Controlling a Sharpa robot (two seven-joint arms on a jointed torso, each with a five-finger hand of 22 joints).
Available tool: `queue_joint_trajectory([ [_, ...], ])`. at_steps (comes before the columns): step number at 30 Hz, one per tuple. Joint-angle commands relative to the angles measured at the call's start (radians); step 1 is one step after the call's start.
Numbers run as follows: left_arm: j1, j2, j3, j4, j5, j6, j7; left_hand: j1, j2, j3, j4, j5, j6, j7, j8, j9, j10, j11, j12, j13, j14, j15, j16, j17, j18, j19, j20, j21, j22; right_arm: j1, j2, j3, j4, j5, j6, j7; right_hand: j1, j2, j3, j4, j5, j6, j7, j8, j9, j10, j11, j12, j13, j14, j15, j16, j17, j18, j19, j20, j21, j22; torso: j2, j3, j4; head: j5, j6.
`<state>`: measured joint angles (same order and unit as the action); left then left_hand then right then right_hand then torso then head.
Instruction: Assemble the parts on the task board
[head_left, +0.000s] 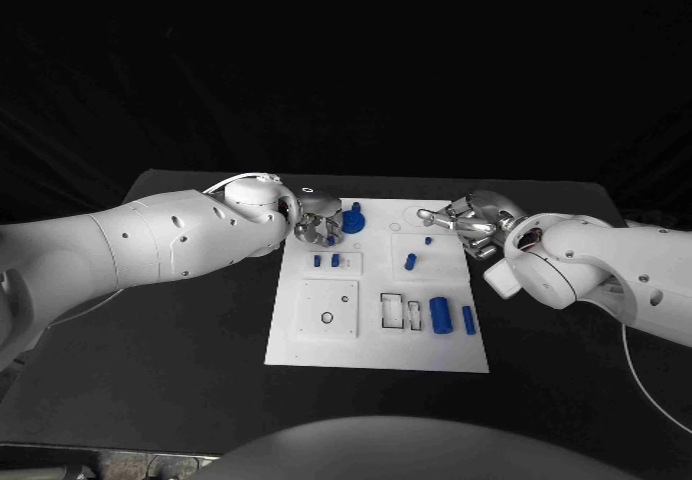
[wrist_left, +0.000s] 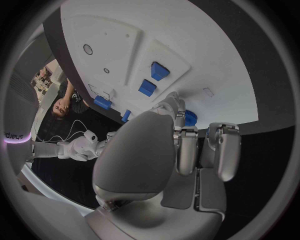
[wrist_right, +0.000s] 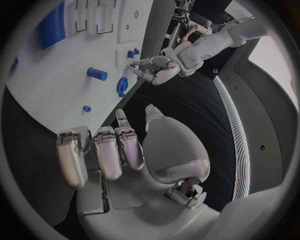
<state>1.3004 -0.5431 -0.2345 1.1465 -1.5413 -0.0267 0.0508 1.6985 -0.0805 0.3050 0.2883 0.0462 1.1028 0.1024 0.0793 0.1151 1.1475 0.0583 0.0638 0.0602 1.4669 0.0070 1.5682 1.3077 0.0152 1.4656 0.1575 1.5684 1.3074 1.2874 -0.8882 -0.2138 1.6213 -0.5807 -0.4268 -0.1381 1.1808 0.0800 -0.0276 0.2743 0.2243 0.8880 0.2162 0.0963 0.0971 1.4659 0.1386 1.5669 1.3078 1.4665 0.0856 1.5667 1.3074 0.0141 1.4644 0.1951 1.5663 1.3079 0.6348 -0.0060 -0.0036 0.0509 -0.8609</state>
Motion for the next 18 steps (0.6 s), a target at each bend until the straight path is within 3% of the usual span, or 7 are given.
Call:
queue_joint_trajectory([
  [1,-0.003,0.003,-0.002,0.004,0.003,0.033,0.012,-0.003,-0.011,0.008,0.000,0.003,-0.010,0.002,-0.007,-0.002,-0.009,0.001,-0.005,0.000,0.104,0.007,0.003,0.263,-0.015,0.105,-0.007,0.002,0.263,0.000,0.000,0.000,0.001,-0.003,0.012,0.003,0.005,0.006,-0.004,0.000,0.003,-0.005,-0.002,0.005,0.001,0.105,0.009,0.004,0.263,0.104,0.009,0.004,0.263,-0.014,0.106,0.008,0.004,0.263,0.000,-0.0002,0.0003,0.000,0.000],
  [11,-0.003,0.001,-0.002,0.005,0.003,0.027,0.003,-0.003,-0.034,0.010,0.001,0.003,-0.052,0.010,-0.018,-0.014,-0.045,0.017,-0.004,0.000,0.104,0.020,0.003,0.263,-0.015,0.105,-0.007,0.002,0.263,0.000,0.001,0.000,0.002,-0.003,0.014,0.002,0.005,0.006,-0.004,0.000,0.003,-0.005,-0.002,0.005,0.001,0.105,0.009,0.004,0.263,0.104,0.009,0.004,0.263,-0.014,0.106,0.008,0.004,0.263,0.000,-0.0003,0.0007,0.000,0.001],
  [18,-0.003,0.001,-0.002,0.004,0.003,0.021,0.002,-0.013,-0.049,0.009,0.002,0.002,-0.085,-0.016,-0.017,-0.024,-0.074,0.040,-0.004,0.000,0.104,0.040,0.003,0.263,-0.015,0.105,-0.006,0.002,0.263,0.000,0.001,0.000,0.002,-0.003,0.014,0.002,0.006,0.007,-0.006,-0.001,0.003,-0.005,-0.002,0.006,0.002,0.105,0.009,0.004,0.263,0.104,0.009,0.004,0.263,-0.014,0.106,0.008,0.004,0.263,0.000,-0.0004,-0.0003,0.001,0.002],
])
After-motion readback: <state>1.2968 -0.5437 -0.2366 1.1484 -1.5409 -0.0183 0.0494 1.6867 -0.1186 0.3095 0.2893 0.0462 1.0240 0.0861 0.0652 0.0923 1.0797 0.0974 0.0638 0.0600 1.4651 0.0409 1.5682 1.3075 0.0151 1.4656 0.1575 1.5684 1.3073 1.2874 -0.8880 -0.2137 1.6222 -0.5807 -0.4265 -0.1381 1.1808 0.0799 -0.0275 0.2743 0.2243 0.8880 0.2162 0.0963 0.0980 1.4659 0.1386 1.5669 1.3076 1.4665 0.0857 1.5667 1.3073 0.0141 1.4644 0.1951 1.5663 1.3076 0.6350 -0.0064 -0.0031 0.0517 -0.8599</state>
